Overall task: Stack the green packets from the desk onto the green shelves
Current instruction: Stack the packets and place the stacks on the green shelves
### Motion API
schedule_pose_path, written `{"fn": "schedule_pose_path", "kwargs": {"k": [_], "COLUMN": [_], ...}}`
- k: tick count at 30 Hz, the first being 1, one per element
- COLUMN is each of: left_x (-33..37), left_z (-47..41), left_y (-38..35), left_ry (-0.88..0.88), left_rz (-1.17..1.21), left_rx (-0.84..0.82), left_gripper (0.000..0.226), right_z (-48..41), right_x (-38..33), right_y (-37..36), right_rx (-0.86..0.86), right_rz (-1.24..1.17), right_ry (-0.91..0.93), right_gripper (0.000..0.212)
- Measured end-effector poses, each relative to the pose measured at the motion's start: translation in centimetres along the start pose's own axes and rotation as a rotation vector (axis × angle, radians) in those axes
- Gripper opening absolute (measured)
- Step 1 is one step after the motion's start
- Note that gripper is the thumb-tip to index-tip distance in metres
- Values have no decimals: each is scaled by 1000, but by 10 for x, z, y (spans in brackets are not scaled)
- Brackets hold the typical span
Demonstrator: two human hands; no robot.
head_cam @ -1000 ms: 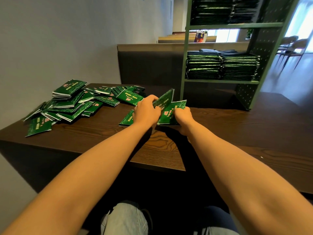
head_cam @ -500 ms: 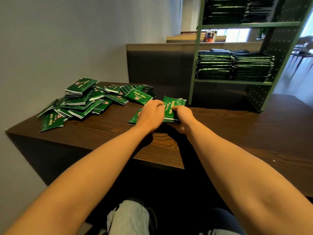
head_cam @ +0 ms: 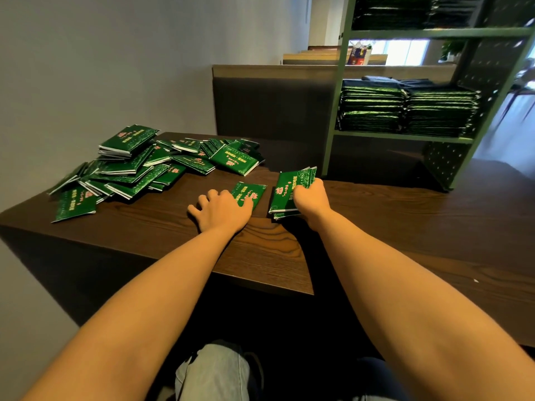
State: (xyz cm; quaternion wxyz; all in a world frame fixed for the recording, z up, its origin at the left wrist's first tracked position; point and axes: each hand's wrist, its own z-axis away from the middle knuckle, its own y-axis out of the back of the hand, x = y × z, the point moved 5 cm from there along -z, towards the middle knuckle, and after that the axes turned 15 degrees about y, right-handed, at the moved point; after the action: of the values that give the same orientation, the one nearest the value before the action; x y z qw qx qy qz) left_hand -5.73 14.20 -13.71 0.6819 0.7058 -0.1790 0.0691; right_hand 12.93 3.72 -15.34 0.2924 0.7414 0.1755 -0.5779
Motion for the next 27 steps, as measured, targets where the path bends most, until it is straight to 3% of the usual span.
{"fn": "schedule_pose_path", "kwargs": {"k": [15,18,21,24,27], "left_x": [-3,11,34,46,46], "left_z": [10,21,41,59,68], "left_y": [28,38,37,33,35], "left_ry": [-144,-188,-344,-478,-549], "left_rz": [803,879,836,750,649], "left_rx": [54,80,20,-79,-121], "left_gripper": [21,16,11,29,50], "right_z": [31,33,30,31,26], "right_x": [-26,-31,-33,-39,-34], "right_y": [5,1,-10,-13,-17], "right_rx": [10,17,-3,25,2], "right_rz": [-14,-55,-234,-367,-480], "right_ry": [-15,-36,-141,-207,-239], "right_gripper": [34,39,47,44,63]}}
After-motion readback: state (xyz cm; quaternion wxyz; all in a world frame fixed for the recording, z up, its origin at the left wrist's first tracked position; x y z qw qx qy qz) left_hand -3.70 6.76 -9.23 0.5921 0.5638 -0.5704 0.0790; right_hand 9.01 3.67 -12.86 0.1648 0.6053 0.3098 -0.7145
